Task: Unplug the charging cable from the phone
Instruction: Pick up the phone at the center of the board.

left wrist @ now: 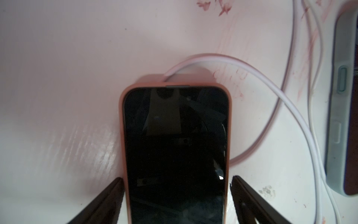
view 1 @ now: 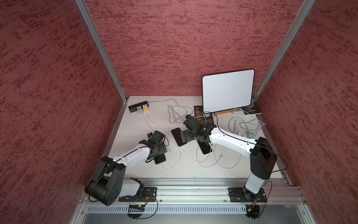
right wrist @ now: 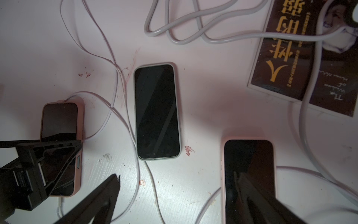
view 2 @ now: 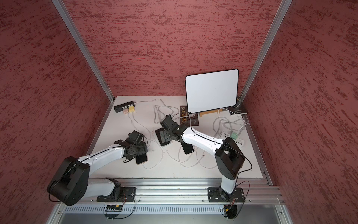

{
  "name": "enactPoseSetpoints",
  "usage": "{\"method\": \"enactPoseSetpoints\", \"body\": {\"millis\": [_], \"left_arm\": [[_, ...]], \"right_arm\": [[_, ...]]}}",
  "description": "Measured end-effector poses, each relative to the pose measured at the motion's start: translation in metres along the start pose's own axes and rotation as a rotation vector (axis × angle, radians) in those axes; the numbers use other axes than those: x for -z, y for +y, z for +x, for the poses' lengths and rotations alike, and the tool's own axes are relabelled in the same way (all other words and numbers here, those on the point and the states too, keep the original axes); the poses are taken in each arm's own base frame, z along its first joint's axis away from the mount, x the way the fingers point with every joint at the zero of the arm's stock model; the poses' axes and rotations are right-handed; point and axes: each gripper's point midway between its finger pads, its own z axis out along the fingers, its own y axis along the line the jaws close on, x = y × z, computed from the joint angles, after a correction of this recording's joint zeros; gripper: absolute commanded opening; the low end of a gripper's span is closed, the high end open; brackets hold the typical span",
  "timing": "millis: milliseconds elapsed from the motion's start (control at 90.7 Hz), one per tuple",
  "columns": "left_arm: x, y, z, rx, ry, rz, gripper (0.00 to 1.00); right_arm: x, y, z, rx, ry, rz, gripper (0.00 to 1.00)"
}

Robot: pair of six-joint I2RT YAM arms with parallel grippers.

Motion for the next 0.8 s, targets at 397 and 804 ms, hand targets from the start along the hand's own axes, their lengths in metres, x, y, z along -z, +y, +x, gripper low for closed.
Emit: {"method": "enactPoseSetpoints", "body": {"millis": [397,804], "left_arm": [[-0.001,0.0,-0.004,-0.004,-0.008,-0.013,0.68],[0.016,-0.003,-0.018,-0.021,-0.049,-0.016,0.34]], "right_arm": [[0.0,0.003,0.001,0.0,0.006,-0.017,0.99],[-0.016,0.014,0.027,0.03,0.055,-0.112,0.94]]}}
